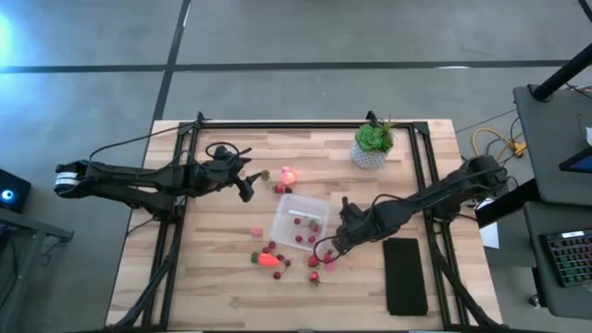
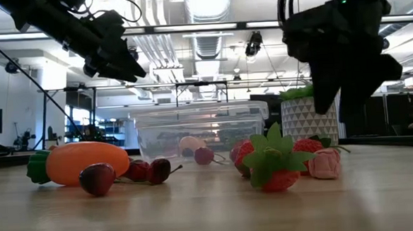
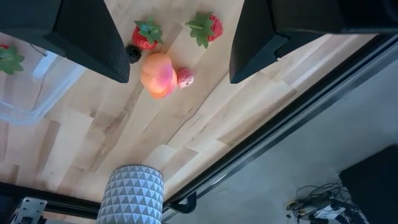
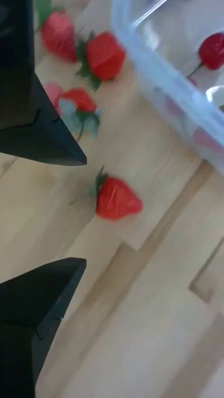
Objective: Pick and placing Produce into tupperware
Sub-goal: Put the red strawberry into the transparent container
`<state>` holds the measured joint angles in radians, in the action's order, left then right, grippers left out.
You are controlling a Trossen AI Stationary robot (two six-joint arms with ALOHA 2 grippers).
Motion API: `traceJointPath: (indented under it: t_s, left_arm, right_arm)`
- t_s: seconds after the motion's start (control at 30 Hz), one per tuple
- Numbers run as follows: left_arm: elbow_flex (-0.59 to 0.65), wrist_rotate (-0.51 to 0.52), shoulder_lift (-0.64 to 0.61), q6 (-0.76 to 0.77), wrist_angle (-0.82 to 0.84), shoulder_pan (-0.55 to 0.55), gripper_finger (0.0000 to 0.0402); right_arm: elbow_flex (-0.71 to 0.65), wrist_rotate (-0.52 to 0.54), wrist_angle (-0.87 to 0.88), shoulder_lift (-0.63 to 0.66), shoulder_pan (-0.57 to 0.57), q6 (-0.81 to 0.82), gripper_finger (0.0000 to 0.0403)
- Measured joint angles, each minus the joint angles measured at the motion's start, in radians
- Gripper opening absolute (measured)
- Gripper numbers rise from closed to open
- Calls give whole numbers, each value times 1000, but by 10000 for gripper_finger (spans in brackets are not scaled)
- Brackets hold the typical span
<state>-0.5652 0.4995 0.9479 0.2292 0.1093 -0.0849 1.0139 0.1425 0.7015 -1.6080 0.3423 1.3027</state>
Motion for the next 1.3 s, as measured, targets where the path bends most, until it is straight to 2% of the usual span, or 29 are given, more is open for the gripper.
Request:
traceJointPath:
  t_s: [0.17,0.67,1.13,1.3]
  left_arm:
    - [0,1,1,1,-3,0,262]
    - [0,-18,0,3,-4,0,262]
    - [-24,-26,-1,3,-3,0,262]
    - [-26,-32,-1,3,-4,0,262]
  right_arm:
    - [17,-9,-53,-32,-6,33,252]
    - [92,-53,-32,-195,-25,185,248]
    - [233,-9,50,-342,-26,133,232]
    - [268,72,109,-352,-27,134,211]
